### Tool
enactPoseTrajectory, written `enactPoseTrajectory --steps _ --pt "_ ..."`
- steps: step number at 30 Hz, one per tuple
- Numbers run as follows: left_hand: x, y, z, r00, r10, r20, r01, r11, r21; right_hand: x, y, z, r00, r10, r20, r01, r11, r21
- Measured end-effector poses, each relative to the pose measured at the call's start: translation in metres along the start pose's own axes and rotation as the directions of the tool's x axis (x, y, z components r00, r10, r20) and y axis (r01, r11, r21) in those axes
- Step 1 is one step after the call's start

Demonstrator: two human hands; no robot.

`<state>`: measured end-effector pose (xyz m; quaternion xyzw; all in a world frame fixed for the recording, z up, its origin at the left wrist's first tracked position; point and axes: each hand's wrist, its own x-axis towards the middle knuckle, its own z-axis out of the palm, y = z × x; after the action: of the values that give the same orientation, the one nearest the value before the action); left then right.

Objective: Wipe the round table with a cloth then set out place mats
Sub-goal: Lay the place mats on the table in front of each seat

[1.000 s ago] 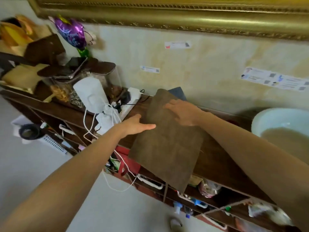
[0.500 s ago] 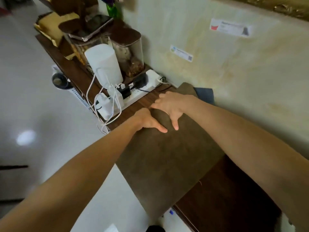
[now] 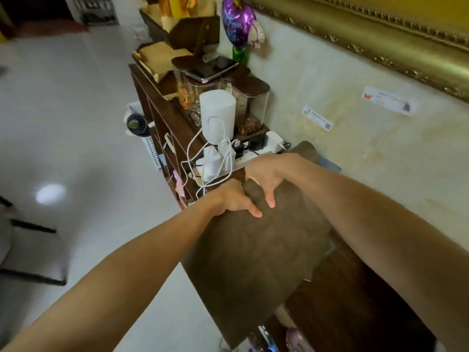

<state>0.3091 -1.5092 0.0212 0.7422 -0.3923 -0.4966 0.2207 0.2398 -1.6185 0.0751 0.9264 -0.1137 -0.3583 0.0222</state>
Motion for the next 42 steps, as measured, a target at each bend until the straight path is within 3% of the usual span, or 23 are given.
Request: enactPoseTrajectory --steps 4,7,12,17,22,26,33,36,42 --pt "-0.054 -0.029 -0.037 0.994 0.022 -0.103 -0.013 0.996 0.085 -0.011 -0.059 -0.041 0.996 -0.007 -0.091 0.002 0.998 -0.060" --pt "-0.112 -0.077 -0.061 0.973 0.009 -0.229 0.003 0.998 0.055 -0.014 -0.136 -0.071 0.987 -0.069 -0.147 0.049 0.989 -0.137" --pt "-0.229 -0.168 -0.092 0.888 -0.046 -0.457 0.111 0.987 0.116 -0.002 -0.277 -0.106 0.953 -0.193 -0.232 0.154 0.972 -0.178" --pt "-0.371 -0.282 -0.126 0.725 -0.157 -0.671 0.324 0.937 0.130 0.011 -0.451 -0.141 0.859 -0.396 -0.325 0.337 0.915 -0.223" --pt "-0.510 -0.392 -0.163 0.460 -0.267 -0.847 0.557 0.829 0.042 0.027 -0.634 -0.191 0.631 -0.651 -0.422 0.475 0.754 -0.453" --pt "-0.584 -0.461 -0.194 0.325 -0.352 -0.878 0.660 0.749 -0.056 0.045 -0.742 -0.227 0.482 -0.770 -0.418 0.543 0.637 -0.546" --pt "-0.680 -0.564 -0.262 0.143 -0.420 -0.896 0.777 0.608 -0.161 0.102 -0.902 -0.294 0.300 -0.886 -0.353 0.655 0.460 -0.599" --pt "-0.710 -0.604 -0.292 0.090 -0.436 -0.895 0.812 0.553 -0.188 0.123 -0.958 -0.318 0.264 -0.912 -0.315 0.713 0.405 -0.573" --pt "-0.743 -0.682 -0.359 0.080 -0.448 -0.890 0.865 0.474 -0.161 0.190 -1.049 -0.361 0.287 -0.918 -0.273 0.778 0.390 -0.493"
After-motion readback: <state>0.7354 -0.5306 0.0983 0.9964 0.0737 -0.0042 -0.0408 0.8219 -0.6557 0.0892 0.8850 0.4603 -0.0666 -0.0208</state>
